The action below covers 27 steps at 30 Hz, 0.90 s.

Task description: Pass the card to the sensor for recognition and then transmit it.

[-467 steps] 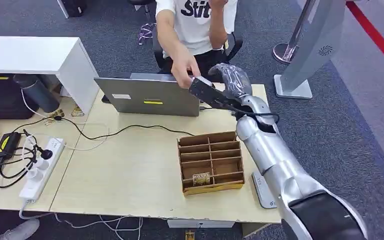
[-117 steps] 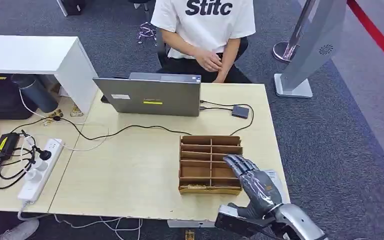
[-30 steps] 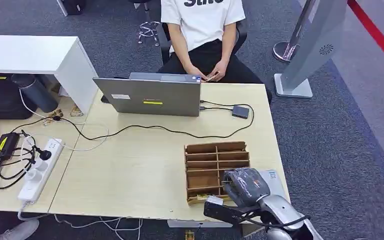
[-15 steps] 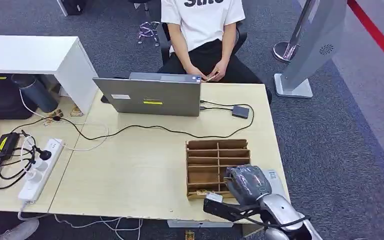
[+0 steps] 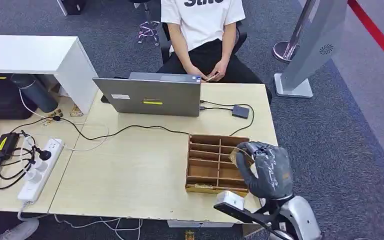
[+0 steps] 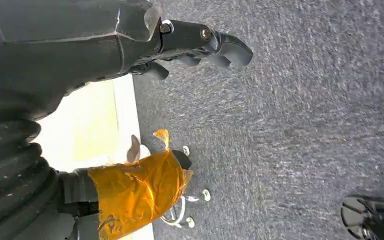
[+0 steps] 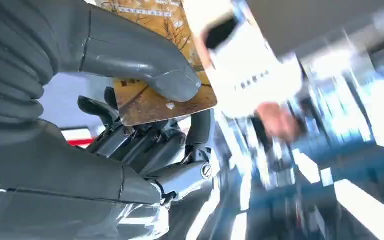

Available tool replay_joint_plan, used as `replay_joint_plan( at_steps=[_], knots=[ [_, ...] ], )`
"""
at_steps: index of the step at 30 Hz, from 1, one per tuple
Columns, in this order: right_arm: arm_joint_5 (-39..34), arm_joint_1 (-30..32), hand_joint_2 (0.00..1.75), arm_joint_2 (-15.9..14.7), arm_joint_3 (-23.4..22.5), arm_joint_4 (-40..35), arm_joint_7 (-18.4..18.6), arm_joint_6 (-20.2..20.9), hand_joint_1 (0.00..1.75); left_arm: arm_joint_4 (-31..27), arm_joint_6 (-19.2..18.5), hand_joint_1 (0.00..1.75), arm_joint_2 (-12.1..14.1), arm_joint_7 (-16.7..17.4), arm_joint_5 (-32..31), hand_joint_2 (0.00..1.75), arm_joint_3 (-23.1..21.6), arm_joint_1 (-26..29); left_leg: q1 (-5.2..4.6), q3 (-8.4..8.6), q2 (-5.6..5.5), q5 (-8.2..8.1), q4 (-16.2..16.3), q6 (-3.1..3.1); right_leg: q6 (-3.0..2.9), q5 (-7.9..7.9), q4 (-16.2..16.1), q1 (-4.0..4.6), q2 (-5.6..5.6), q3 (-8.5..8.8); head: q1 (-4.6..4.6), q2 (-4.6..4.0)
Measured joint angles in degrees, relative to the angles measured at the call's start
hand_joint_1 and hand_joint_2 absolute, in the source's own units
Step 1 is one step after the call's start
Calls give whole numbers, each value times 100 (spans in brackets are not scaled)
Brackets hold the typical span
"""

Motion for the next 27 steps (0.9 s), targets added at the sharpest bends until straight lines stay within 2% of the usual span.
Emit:
replay_joint_plan(
  at_steps=[3,10,12,14,16,21,22,25,27],
  knots=[
    [-258,151,175,173,-299,-354,-242,-220,175,-2,0,0,-50,-2,-13,175,0,-7,0,0,1,-1,0,1,-1,-1,0,0,1,0,0,0],
    [-956,307,175,314,-563,-655,-927,-336,175,-4,-22,0,-96,-17,-105,175,0,-12,-1,1,1,-1,0,1,-1,0,0,-1,1,1,-2,0],
    [-1340,300,175,352,-605,-795,-1209,-180,175,-4,-22,0,-100,-35,-142,175,0,-14,0,1,1,-1,0,0,-1,0,0,-1,1,1,-2,0],
    [-1657,203,175,391,-603,-902,-1320,205,175,-4,-31,0,-100,-63,-214,175,0,-26,1,1,2,0,0,0,-2,0,1,-1,3,2,0,0],
    [-1704,-56,175,450,-552,-915,-1273,585,175,-4,-44,0,-96,-79,-284,175,0,-48,1,4,6,0,0,-1,-2,1,2,-1,7,1,-2,0],
    [-1709,-444,175,581,-432,-913,-1199,781,175,-4,-52,0,-79,-118,-330,175,0,-72,2,3,1,2,0,0,-2,0,4,0,0,7,-2,0],
    [-1765,-504,175,588,-417,-900,-1154,923,175,-4,-52,0,-74,-120,-356,175,0,-73,2,2,1,2,0,0,-2,0,4,0,1,7,0,0],
    [-1978,-1120,175,684,-257,-556,-772,1639,175,-4,-81,0,-37,-177,-520,175,-15,-93,2,7,30,1,-1,-1,-6,6,7,0,28,4,-4,0],
    [-1969,-1684,175,846,-130,-64,-443,1887,175,-4,-114,0,11,-210,-630,175,-44,-140,2,11,33,3,-1,-1,-7,7,8,0,30,6,-2,0]
  ],
)
